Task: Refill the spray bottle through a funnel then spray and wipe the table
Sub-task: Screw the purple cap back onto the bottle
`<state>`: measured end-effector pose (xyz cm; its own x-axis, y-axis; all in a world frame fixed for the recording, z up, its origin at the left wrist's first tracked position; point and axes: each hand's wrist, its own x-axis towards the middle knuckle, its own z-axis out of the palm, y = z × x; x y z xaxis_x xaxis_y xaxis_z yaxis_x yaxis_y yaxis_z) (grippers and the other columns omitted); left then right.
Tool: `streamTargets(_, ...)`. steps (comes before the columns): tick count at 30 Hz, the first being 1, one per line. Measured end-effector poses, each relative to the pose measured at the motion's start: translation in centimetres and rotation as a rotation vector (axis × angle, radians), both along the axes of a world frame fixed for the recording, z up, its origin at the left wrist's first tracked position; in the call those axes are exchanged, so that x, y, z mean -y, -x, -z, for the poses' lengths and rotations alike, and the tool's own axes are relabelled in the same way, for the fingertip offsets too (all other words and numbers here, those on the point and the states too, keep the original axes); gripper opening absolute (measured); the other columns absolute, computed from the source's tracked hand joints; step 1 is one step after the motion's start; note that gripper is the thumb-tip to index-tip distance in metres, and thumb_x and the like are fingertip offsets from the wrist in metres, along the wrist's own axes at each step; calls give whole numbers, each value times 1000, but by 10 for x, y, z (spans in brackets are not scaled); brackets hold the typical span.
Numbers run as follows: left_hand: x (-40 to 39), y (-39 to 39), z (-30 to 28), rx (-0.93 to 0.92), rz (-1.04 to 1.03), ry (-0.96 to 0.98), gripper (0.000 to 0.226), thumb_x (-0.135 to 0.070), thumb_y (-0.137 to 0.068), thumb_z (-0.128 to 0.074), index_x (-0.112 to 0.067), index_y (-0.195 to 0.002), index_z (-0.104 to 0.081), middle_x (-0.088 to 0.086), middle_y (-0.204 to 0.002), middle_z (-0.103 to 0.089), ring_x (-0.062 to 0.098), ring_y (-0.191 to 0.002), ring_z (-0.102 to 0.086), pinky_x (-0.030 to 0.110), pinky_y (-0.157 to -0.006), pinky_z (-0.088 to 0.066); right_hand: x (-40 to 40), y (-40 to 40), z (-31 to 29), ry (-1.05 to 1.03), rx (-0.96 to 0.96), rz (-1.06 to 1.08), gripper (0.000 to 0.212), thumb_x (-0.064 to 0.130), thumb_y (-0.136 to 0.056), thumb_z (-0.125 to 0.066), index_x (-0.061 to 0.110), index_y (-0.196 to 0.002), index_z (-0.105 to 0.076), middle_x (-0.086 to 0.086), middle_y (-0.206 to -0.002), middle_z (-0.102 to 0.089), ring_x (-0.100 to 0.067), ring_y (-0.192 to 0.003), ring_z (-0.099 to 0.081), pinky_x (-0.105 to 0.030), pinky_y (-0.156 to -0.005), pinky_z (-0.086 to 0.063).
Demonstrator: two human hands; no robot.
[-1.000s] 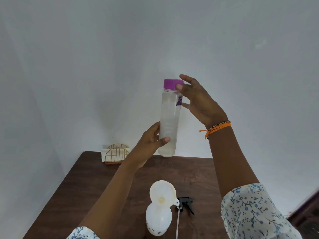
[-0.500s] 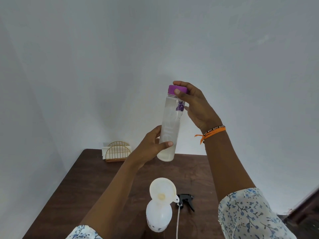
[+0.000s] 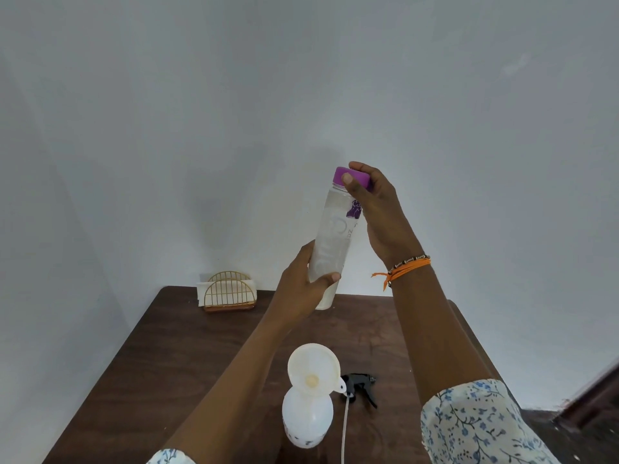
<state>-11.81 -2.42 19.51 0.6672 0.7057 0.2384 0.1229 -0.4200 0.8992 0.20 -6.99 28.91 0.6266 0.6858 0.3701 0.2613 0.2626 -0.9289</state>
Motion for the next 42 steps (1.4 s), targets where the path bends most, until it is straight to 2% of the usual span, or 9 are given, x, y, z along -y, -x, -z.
streamTargets(6,-13,0,11,48,27,32,59,-29,-84,-65,-21,-135,-36,-1,-131,-49,10,-107,-48,15,-78,-41,6,-8,29,167,-2,-183,62,25,-81,-70,16,-133,-37,-7,-126,-53,-21,-114,-54,-32,-91,-50)
streamTargets(9,-20,-3,21,48,25,65,57,-28,-84,-65,-21,-134,-37,-5,-124,-49,9,-104,-49,11,-74,-42,4,-13,52,281,-45,-180,62,18,-74,-77,12,-126,-43,-8,-120,-58,-23,-112,-57,-35,-92,-50)
streamTargets(13,-31,-7,46,1,43,110,55,-28,-83,-67,-22,-131,-42,-8,-121,-52,10,-106,-52,11,-74,-42,-6,-19,82,334,-78,-169,37,11,-80,-71,13,-112,-53,-6,-109,-62,-24,-105,-60,-35,-88,-52)
streamTargets(18,-54,-6,85,-91,-87,211,41,-15,-81,-69,-18,-120,-56,-6,-117,-61,12,-106,-59,7,-71,-41,-33,-28,134,427,3,-61,43,16,-76,-74,11,-113,-54,-4,-111,-61,-23,-104,-58,-33,-84,-51)
streamTargets(23,-78,-4,122,-200,-246,276,26,-12,-87,-61,-18,-112,-62,-7,-110,-62,4,-95,-57,7,-68,-38,-77,-36,180,498,87,-10,50,16,-75,-75,7,-117,-48,-1,-110,-57,-15,-98,-52,-24,-80,-41)
streamTargets(28,-99,-5,152,-237,-343,370,22,-12,-88,-59,-18,-109,-64,-8,-102,-64,1,-90,-57,8,-70,-39,-128,-40,229,515,139,23,51,13,-70,-77,4,-112,-50,-11,-111,-60,-20,-97,-54,-33,-85,-47)
streamTargets(32,-113,-6,164,-254,-354,441,19,-14,-88,-59,-19,-105,-65,-8,-100,-65,4,-93,-59,12,-72,-41,-156,-45,256,515,148,58,51,12,-69,-78,2,-111,-50,-13,-109,-60,-24,-98,-55,-28,-81,-43)
streamTargets(37,-128,-10,171,-257,-385,480,19,-15,-88,-58,-21,-105,-66,-12,-95,-62,-1,-90,-56,11,-69,-38,-178,-47,274,482,127,96,48,11,-68,-77,1,-107,-50,-13,-105,-59,-26,-95,-55,-44,-83,-49)
streamTargets(42,-130,-11,176,-253,-378,520,16,-17,-88,-59,-24,-102,-65,-11,-95,-62,10,-97,-60,18,-76,-43,-193,-47,279,486,127,85,53,16,-69,-77,6,-113,-49,-9,-112,-58,-25,-101,-54,-44,-87,-48)
